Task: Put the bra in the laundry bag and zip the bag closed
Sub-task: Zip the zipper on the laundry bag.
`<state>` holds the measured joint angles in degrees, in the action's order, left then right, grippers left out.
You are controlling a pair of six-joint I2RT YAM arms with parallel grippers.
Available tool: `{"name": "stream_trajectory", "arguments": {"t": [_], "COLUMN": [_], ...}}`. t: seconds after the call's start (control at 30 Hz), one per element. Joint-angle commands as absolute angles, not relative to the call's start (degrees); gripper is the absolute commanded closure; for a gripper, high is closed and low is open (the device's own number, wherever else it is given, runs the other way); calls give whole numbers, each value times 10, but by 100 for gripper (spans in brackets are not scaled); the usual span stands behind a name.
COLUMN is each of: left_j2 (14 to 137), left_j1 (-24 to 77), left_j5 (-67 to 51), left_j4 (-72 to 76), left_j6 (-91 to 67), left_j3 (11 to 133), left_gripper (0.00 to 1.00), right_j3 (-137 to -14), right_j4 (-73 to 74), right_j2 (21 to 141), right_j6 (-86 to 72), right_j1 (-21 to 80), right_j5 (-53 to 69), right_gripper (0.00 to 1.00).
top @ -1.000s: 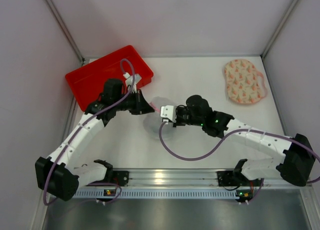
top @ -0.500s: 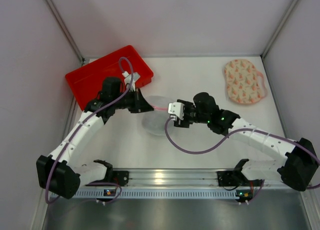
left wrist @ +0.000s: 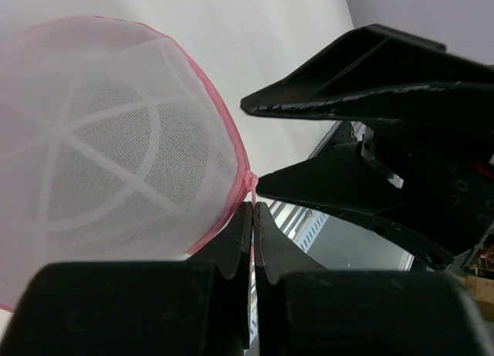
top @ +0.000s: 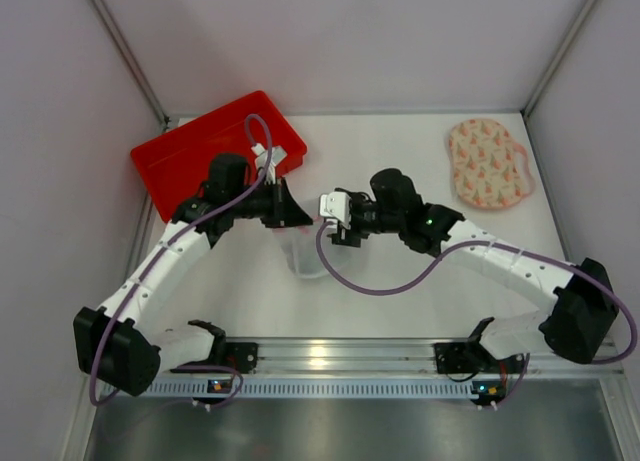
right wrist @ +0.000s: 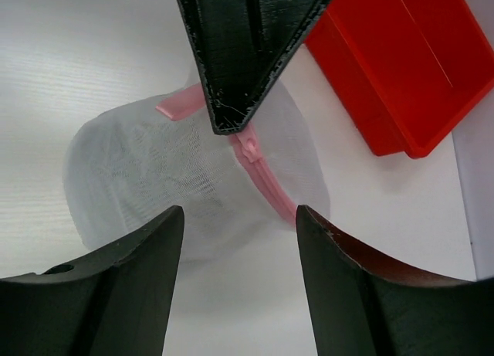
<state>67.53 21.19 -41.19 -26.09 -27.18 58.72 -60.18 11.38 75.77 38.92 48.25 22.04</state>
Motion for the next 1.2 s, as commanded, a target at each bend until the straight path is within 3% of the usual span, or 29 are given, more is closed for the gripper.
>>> {"name": "stream_trajectory", "arguments": {"t": [0.0,1.17], "left_j2": [675,672], "left_j1": [216,224], "left_j5": [-437,-477], "left_j4": [-238,-238], "left_j6": [-278,-270], "left_j3": [613,591], "left_gripper": [100,100], "right_j3": [-628,-621], "right_j4": [93,120], "right_j2": [772,724], "right_j6": [412,426], "right_j1": [495,516], "right_j5": [259,213], "right_gripper": [40,41]}}
